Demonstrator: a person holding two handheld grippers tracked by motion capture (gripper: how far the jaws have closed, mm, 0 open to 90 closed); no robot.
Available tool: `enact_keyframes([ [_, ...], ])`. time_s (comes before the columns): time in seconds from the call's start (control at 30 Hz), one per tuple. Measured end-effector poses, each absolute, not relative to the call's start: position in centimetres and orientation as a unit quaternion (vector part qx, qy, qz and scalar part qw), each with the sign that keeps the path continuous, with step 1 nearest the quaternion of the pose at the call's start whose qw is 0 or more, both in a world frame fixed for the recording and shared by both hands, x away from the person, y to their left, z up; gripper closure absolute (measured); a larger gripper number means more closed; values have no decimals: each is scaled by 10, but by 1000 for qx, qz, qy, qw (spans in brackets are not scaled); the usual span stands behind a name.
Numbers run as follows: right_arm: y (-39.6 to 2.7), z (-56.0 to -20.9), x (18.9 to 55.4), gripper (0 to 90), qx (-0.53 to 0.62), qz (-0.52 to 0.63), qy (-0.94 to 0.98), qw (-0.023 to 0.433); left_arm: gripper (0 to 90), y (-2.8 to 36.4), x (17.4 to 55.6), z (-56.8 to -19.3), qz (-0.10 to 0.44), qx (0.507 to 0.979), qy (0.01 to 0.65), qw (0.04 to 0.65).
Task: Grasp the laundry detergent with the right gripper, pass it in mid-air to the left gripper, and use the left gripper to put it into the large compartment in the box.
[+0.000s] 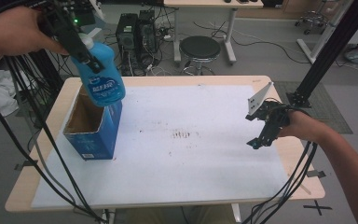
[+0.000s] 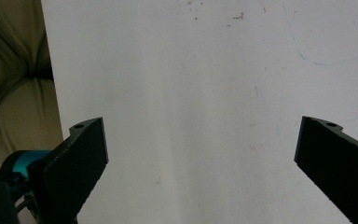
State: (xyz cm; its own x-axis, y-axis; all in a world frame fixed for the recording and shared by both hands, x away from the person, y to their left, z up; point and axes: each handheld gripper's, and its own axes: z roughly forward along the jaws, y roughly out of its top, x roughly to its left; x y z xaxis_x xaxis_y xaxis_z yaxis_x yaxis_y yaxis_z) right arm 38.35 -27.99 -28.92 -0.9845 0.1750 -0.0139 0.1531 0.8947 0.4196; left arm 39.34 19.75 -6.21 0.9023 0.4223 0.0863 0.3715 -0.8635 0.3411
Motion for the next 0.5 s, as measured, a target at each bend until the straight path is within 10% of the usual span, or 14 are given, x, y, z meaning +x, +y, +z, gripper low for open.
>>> enact_keyframes([
  [0.5, -275, -290, 384, 16, 88, 210, 973, 28, 376, 242, 393, -80, 95, 955, 249, 133],
])
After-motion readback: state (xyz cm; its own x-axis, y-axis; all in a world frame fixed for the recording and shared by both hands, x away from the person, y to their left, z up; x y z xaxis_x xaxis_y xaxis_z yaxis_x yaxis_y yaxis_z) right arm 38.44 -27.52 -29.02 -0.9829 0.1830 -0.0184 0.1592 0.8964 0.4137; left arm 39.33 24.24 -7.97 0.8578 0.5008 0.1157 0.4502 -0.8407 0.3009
